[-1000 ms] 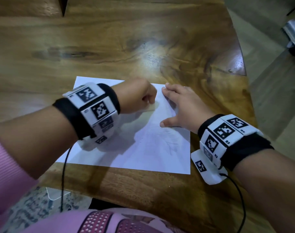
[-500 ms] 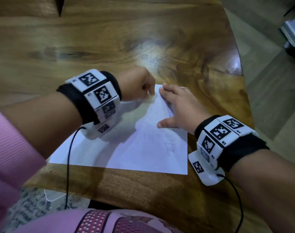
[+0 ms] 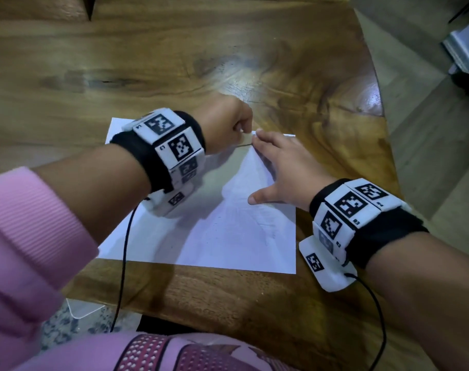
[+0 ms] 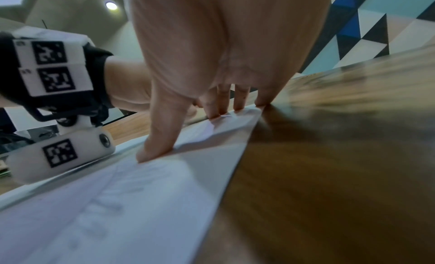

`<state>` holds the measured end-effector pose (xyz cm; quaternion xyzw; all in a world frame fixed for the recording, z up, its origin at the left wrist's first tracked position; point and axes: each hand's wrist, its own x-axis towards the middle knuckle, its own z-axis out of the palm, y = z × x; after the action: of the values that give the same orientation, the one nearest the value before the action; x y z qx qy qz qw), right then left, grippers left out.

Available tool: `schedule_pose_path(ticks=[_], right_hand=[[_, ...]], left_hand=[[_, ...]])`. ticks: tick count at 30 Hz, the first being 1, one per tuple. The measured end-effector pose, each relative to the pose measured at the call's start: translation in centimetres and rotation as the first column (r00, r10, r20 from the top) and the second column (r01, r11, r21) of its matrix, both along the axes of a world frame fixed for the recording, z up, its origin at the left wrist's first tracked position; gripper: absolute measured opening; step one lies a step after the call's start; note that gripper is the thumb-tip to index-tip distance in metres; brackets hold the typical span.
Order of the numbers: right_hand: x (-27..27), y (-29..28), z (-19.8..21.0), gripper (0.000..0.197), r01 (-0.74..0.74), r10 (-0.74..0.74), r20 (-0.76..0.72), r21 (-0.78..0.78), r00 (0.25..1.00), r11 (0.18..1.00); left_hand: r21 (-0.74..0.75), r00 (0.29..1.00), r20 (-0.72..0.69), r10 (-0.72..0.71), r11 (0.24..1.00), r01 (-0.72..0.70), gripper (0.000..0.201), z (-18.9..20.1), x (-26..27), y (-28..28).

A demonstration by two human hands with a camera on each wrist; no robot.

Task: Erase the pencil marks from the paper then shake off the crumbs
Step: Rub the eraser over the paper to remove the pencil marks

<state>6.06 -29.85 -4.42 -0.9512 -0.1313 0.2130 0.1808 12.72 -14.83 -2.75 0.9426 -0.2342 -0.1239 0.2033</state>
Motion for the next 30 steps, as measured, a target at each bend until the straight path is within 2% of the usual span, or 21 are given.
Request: schedule_pose_path(ticks=[2,5,7,9,12,14,16,19,20,22,24,26,28,30], right_hand=[[-0.1,-0.1,0.1,0.114,-0.008,0.008,-0.023,-0.004,1.000,1.000],[-0.1,-0.2,0.2,0.116,-0.020,0.019,-0.032,-0.008,0.999,1.000],[-0.1,-0.2,0.2,0.117,-0.021,0.021,-0.034,-0.009,0.999,1.000],[0.0,-0.2,0.0,0.118,-0.007,0.007,-0.031,-0.003,0.999,1.000],[0.0,-0.1,-0.2,0.118,0.014,-0.014,-0.022,-0.005,1.000,1.000],[0.1,0.0,-0.2,0.118,0.018,-0.018,-0.019,-0.010,1.000,1.000],[0.0,0.0,-0.1,0.118,0.005,-0.005,-0.025,-0.023,1.000,1.000],[0.0,-0.1,0.0,0.117,-0.022,0.020,-0.034,-0.050,0.999,0.999],[0.0,-0.1,0.1,0.118,-0.030,0.028,-0.037,-0.058,0.999,0.998],[-0.1,-0.1,0.2,0.119,-0.039,0.036,-0.038,-0.059,0.999,0.998],[-0.2,0.0,0.4,0.122,-0.031,0.029,-0.039,-0.047,0.999,0.998],[-0.3,0.1,0.3,0.124,-0.024,0.022,-0.046,-0.050,0.999,0.998],[-0.3,0.1,0.3,0.126,-0.035,0.032,-0.049,-0.072,0.998,0.997],[-0.3,0.1,0.3,0.126,-0.044,0.040,-0.050,-0.083,0.998,0.996]], left_hand=[[0.000,0.999,-0.040,-0.019,1.000,0.019,0.017,-0.2,-1.1,0.3],[0.050,0.972,-0.143,-0.189,0.979,0.198,0.008,-0.2,-4.4,1.7],[0.066,0.952,-0.194,-0.237,0.965,0.253,0.006,-0.1,-5.2,2.2],[0.046,0.964,-0.169,-0.206,0.975,0.217,0.010,0.1,-4.1,1.8],[-0.001,0.999,-0.027,-0.035,0.999,0.035,0.019,0.0,-1.2,0.2],[-0.008,1.000,0.014,0.001,1.000,-0.001,0.017,-0.1,-0.7,-0.6],[0.011,0.995,-0.066,-0.070,0.997,0.071,0.015,-0.2,-2.1,0.1],[0.085,0.945,-0.182,-0.272,0.953,0.290,0.011,-0.1,-4.9,1.6],[0.088,0.937,-0.191,-0.294,0.945,0.314,0.009,0.0,-4.9,1.7],[0.076,0.956,-0.145,-0.254,0.961,0.267,0.012,0.0,-3.5,1.1],[0.062,0.989,-0.064,-0.135,0.988,0.139,0.017,-0.2,-1.6,-0.2],[0.042,0.996,-0.033,-0.080,0.996,0.081,0.016,-0.3,-1.2,-0.7],[0.015,0.983,-0.068,-0.169,0.985,0.171,0.010,-0.7,-3.5,0.5],[-0.025,0.940,-0.146,-0.308,0.951,0.308,0.014,-0.9,-6.7,2.5]])
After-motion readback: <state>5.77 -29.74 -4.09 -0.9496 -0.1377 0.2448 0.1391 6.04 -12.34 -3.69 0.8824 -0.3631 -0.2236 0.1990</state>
